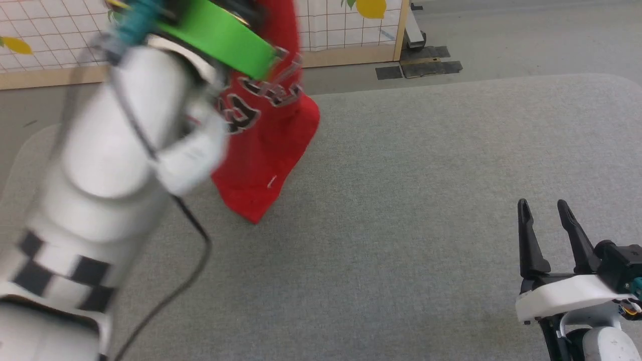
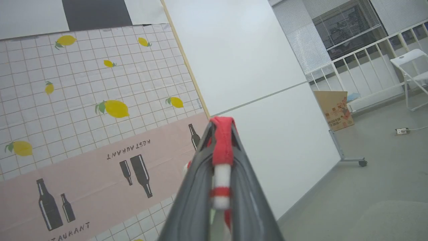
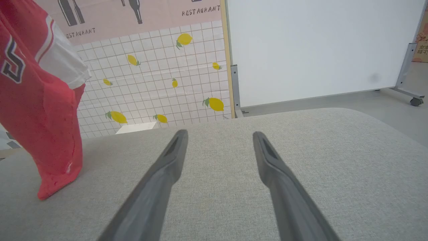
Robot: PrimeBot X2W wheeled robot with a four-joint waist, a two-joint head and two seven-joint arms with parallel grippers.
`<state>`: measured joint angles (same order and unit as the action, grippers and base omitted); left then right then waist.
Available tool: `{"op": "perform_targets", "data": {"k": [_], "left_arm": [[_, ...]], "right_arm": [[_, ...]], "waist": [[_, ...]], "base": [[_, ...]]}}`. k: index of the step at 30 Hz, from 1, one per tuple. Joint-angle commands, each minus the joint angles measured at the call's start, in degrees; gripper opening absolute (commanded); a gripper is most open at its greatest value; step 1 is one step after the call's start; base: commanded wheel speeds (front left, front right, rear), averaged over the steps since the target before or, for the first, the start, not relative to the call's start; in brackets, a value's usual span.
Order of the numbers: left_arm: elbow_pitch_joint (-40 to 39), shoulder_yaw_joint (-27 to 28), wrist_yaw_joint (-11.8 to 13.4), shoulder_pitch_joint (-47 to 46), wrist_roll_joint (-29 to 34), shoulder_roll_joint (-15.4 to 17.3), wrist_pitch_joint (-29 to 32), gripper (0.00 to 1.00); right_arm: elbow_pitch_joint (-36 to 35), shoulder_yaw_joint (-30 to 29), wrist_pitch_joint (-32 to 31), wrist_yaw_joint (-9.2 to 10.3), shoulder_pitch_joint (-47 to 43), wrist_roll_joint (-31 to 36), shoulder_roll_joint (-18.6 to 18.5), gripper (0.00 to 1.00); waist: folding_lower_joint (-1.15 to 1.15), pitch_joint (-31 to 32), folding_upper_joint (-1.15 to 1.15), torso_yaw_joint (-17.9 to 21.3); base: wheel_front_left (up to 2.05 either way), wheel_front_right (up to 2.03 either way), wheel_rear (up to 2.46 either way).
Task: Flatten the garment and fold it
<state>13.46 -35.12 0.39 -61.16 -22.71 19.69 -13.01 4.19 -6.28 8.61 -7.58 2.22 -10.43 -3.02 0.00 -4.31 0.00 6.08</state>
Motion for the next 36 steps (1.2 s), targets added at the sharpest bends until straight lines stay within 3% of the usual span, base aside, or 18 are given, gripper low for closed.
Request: {"op": "perform_targets", "data": {"k": [1, 5, 11, 17, 18, 19, 20, 29, 36], "left_arm": [[0.05, -1.84, -0.70, 1.84, 0.21, -1.40, -0.03, 0.00], [1.25, -10.40, -3.48, 9.48, 0.00, -5.59, 2.53, 0.00], [7.25, -22.61, -5.69, 23.77, -2.09, -11.95, 5.14, 0.00], [15.21, -31.50, -7.10, 30.78, -3.25, -15.16, 6.35, 0.00], [16.13, -32.20, -7.21, 31.04, -3.46, -15.40, 6.37, 0.24], [17.17, -32.88, -7.32, 31.16, -3.69, -15.65, 6.34, 0.96], [17.87, -33.27, -7.38, 31.20, -3.93, -15.82, 6.23, 1.00], [17.90, -29.51, -5.83, 29.51, -7.24, -16.23, 1.77, 1.00], [11.57, -19.01, 0.34, 29.40, -10.84, -11.21, -1.21, 1.00]], "right_arm": [[-0.10, -0.24, 0.47, 0.09, -0.54, -0.35, 0.14, 1.00], [0.16, -1.15, 0.82, 0.09, -0.63, -0.84, 0.14, 1.00], [1.01, -2.73, 0.96, 0.09, 0.12, -1.01, 0.14, 1.00], [1.47, -2.96, 0.76, 0.09, 0.90, -0.73, 0.14, 1.00], [1.53, -3.03, 0.69, 0.09, 0.93, -0.69, 0.14, 1.00], [1.63, -3.08, 0.56, 0.09, 0.91, -0.64, 0.14, 1.00], [1.74, -3.16, 0.48, 0.09, 0.82, -0.60, 0.14, 1.00], [2.47, -3.28, -0.26, 0.09, -1.00, -0.38, 0.14, 1.00], [1.18, -2.87, -0.02, 0.09, -2.54, -1.01, 0.14, 1.00]], "waist": [[0.00, -0.03, 0.00, 0.00], [0.00, -0.41, 0.00, -0.06], [0.00, -1.34, 0.00, 0.22], [0.00, -2.02, 0.00, 0.34], [0.00, -2.03, 0.00, 0.26], [0.00, -2.00, 0.00, 0.12], [0.00, -1.85, 0.00, -0.09], [0.00, 1.88, 0.00, -2.96], [0.00, 4.50, 0.00, -5.00]], "base": [[0.00, 0.00, 0.00], [0.00, 0.00, 0.00], [0.00, 0.00, 0.00], [0.00, 0.00, 0.00], [0.00, 0.00, 0.00], [0.00, 0.00, 0.00], [0.00, 0.00, 0.00], [0.00, 0.00, 0.00], [0.00, 0.00, 0.00]]}}
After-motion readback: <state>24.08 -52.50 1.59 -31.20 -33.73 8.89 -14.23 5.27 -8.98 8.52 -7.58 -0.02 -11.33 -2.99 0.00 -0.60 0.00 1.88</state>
